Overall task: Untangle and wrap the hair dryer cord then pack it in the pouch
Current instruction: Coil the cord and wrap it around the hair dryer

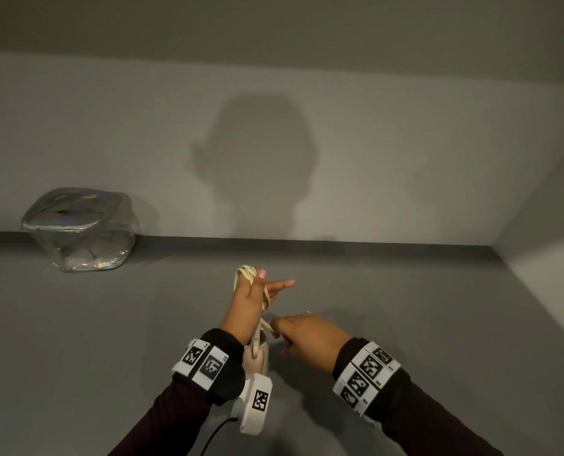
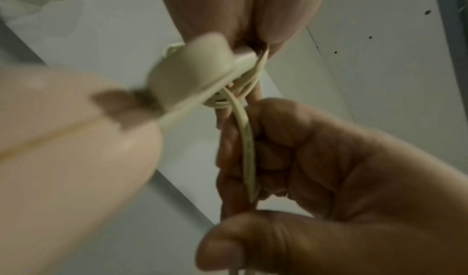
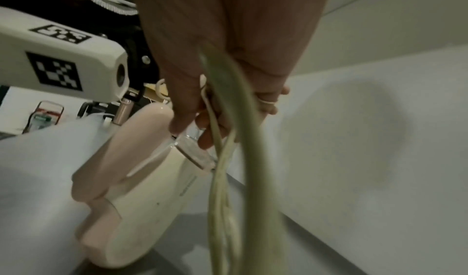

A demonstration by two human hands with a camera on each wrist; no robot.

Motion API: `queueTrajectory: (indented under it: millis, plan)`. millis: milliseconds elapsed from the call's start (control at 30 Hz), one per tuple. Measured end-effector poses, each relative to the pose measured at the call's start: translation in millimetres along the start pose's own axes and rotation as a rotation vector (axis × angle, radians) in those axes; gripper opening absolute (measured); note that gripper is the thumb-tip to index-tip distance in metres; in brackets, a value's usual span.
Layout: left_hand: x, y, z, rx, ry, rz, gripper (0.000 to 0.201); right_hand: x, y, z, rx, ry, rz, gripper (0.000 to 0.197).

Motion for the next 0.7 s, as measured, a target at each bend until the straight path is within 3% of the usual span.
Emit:
queueTrajectory:
  millis: [67, 200, 267, 400, 600, 700]
  plan:
    - [0.4, -6.3, -2.3, 0.027, 0.016, 0.08, 0.026, -6.0, 6.7, -8.5, 0.014, -0.011, -0.054, 0.027]
    - [-12.7, -21.7, -7.9, 0.01, 0.006, 0.311, 0.012, -8.1, 26.0, -19.2, -0.07, 0.052, -0.206, 0.013]
    - [-20.9, -25.0, -8.0, -0.011, -0.002, 0.427, 0.014, -7.2, 31.3, -21.6, -0.137, 0.08, -0.305, 0.009]
    - [-23.5, -33.8, -2.9, 0.094, -0.006, 0.606, 0.027, -13.2, 31.9, -23.0, -0.196, 0.067, -0.36, 0.014]
    - [-7.9, -39.4, -5.0, 0.248, 0.155, 0.579, 0.036, -26.5, 30.5, -21.6, -0.2, -0.006, -0.272, 0.025]
    - [-6.0, -36.9, -4.6, 0.241, 0.204, 0.495, 0.031, -30.9, 41.3, -23.5, -0.367, 0.025, -0.445, 0.035]
Point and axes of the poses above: each hand's wrist, its own z-axis towards the middle knuckle, its own y-axis out of the back of the hand, x = y × z, the point moved 8 cm from there along z, towards the middle knuckle, and after that the axes turned 13 degrees about x, right-handed, at the moved point
